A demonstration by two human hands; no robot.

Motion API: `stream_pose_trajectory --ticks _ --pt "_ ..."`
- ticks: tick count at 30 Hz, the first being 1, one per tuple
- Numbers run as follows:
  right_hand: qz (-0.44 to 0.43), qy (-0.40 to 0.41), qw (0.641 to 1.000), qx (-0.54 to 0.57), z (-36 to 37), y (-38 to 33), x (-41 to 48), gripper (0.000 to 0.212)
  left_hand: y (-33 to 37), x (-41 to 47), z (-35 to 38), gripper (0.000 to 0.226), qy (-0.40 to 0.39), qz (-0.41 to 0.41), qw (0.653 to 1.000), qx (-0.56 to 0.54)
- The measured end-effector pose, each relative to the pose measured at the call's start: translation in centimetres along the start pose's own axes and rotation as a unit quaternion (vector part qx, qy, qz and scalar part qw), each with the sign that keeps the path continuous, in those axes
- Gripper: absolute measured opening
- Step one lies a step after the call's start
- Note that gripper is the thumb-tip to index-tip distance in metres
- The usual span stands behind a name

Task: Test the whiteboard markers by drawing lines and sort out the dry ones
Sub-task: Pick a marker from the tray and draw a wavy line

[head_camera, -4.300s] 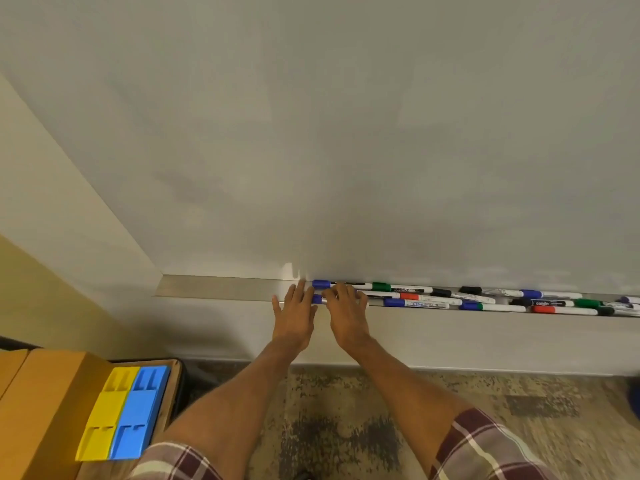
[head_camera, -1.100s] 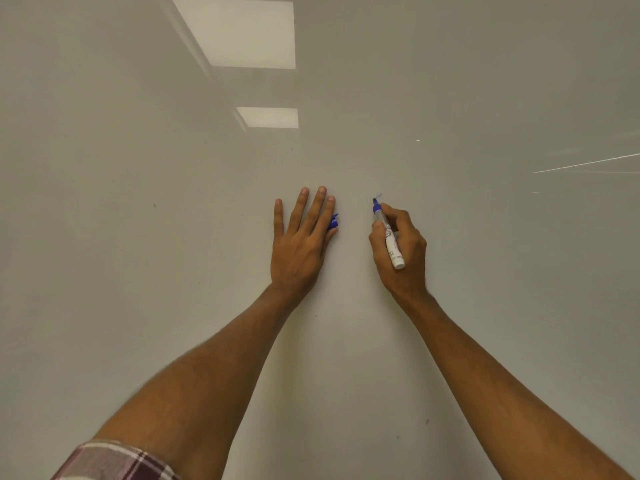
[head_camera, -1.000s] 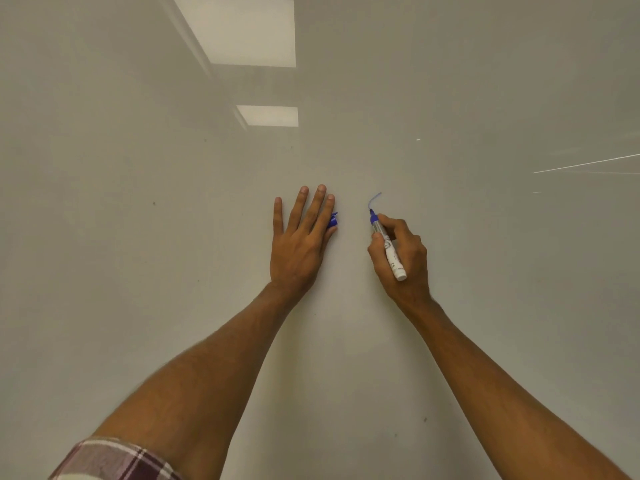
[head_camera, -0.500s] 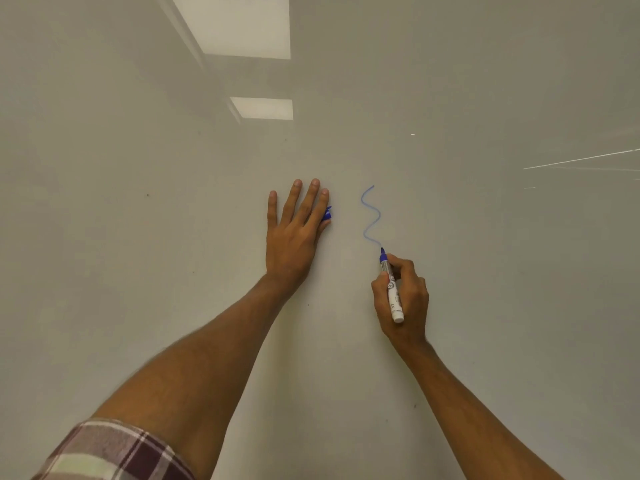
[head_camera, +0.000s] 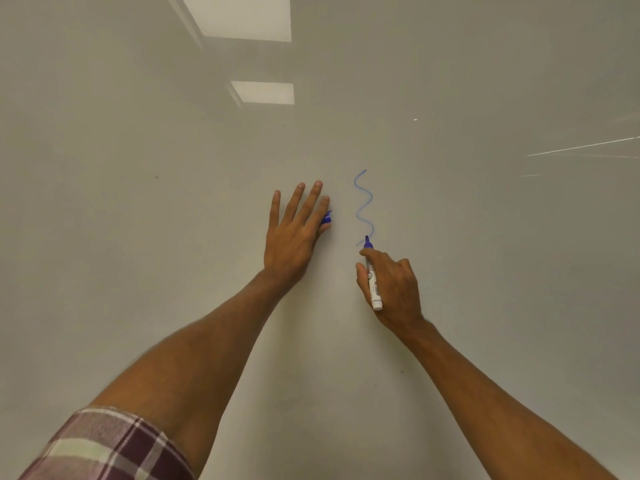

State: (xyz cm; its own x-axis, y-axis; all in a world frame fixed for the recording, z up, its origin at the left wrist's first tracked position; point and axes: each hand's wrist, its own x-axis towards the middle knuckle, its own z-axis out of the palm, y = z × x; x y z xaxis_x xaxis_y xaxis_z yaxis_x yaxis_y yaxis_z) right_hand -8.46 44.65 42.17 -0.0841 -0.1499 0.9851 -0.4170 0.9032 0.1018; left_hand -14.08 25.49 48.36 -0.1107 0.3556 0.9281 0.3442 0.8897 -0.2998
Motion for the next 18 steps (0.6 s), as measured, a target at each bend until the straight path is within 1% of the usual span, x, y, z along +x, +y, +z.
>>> stream_pose_trajectory --ticks 1,2,3,4,9,11,15,16,18 --pt "-0.019 -0.016 1.000 -0.006 0.0 0.2 -0.4 0.022 0.4 -0.8 -0.1 0.050 -0.005 0.008 1.000 0.000" --pt "-0.033 -0.033 0.999 -0.008 0.0 0.3 -0.9 0.026 0.7 -1.7 -0.2 0.050 -0.012 0.012 1.000 -0.001" --pt "-0.040 -0.053 0.998 -0.003 0.0 0.4 -1.5 0.036 1.1 -2.7 -0.3 0.050 -0.020 0.012 1.000 -0.002" --pt "-0.042 -0.069 0.997 0.005 -0.1 0.3 -2.1 0.044 1.4 -3.8 -0.3 0.050 -0.028 0.012 1.000 -0.003" --pt "-0.027 -0.122 0.991 0.049 -0.5 -1.4 -4.9 0.059 2.2 -9.0 -0.6 0.050 -0.070 0.010 0.997 -0.010" --pt "-0.014 -0.157 0.983 0.094 -0.7 -2.0 -6.0 0.052 2.6 -10.9 -0.7 0.050 -0.087 0.011 0.996 -0.013" --pt "0.017 -0.215 0.966 0.144 -1.1 -3.5 -8.1 0.027 3.2 -14.6 -1.2 0.049 -0.134 -0.006 0.991 -0.026" --pt "0.022 -0.226 0.963 0.148 -1.1 -3.8 -8.6 0.026 3.3 -15.5 -1.5 0.049 -0.147 -0.009 0.989 -0.026" --pt "0.031 -0.260 0.953 0.152 -1.4 -4.4 -9.7 0.032 3.4 -17.1 -1.8 0.049 -0.169 -0.014 0.985 -0.027"
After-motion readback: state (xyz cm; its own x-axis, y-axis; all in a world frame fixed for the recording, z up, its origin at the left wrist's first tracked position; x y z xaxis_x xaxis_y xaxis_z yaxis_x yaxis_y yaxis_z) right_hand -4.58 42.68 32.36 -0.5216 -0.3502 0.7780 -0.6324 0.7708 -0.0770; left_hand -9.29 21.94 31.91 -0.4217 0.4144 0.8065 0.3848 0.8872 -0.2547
